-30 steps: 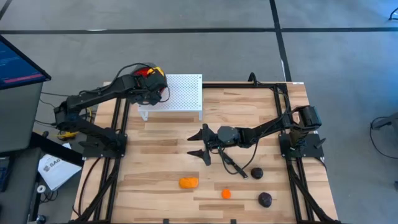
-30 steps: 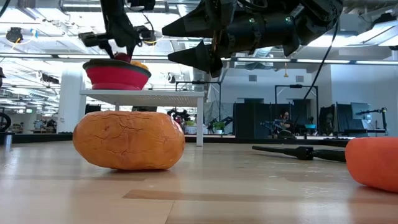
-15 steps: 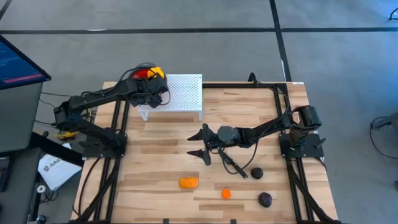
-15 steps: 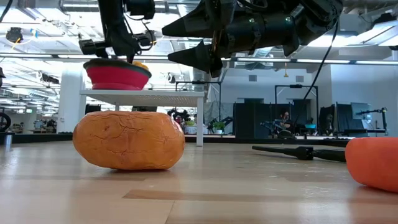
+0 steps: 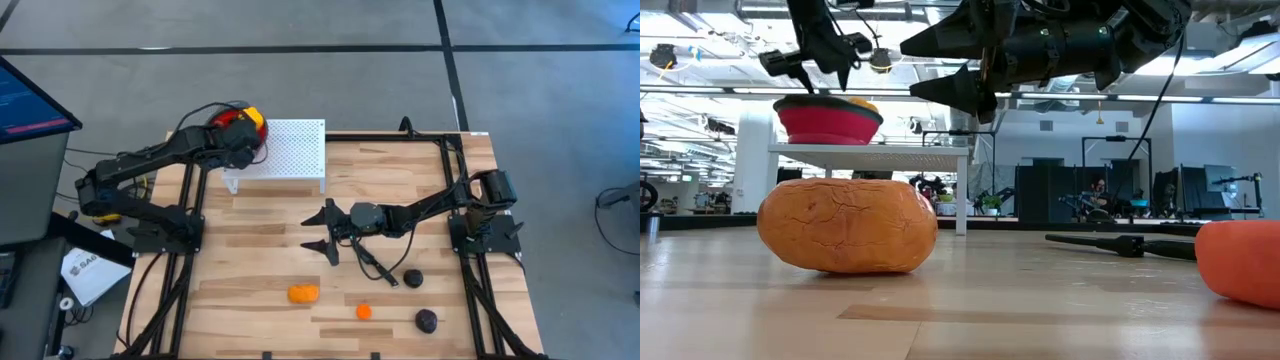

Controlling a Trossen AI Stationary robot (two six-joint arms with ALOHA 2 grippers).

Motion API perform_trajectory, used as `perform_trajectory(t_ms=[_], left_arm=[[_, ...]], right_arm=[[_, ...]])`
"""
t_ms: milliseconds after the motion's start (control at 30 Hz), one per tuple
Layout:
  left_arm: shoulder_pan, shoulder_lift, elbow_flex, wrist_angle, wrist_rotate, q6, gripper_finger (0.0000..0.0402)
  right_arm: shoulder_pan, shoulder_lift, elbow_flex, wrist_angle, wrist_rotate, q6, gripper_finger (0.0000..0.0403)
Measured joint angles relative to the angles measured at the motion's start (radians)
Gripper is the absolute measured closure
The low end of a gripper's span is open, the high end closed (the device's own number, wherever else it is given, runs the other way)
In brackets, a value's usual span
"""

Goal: Pick & Place Fruit
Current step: Put the yellow mango into the red strainer bowl on the shelf

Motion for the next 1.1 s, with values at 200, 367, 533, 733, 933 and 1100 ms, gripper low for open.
perform_trajectory(t_ms=[200, 367, 533, 733, 933, 1100], left_arm=[[0.0, -0.086, 0.0, 0.004, 0.0, -0.001, 0.014], [-0.014, -0.159, 0.0, 0.058, 0.0, -0.16, 0.015], [-0.107, -0.219, 0.0, 0.121, 0.018, -0.476, 0.0171], [-0.339, -0.231, -0.002, 0.126, 0.253, -0.74, 0.0207], [-0.644, -0.18, -0.074, 0.17, 0.375, -1.098, 0.0236], [-0.85, -0.135, -0.222, 0.399, 0.431, -1.424, 0.0251]], right_arm=[[0.0, 0.0, 0.0, 0.004, 0.0, 0.0, 0.0097], [0.0, 0.0, 0.0, 0.004, 0.0, -0.018, 0.0097], [0.002, 0.0, 0.0, 0.004, 0.0, -0.027, 0.0097], [0.022, 0.0, 0.0, -0.021, 0.0, -0.093, 0.0097], [0.083, -0.084, 0.001, -0.207, 0.022, -0.155, 0.0097], [0.149, -0.163, 0.0, -0.407, 0.207, -0.134, 0.0097]])
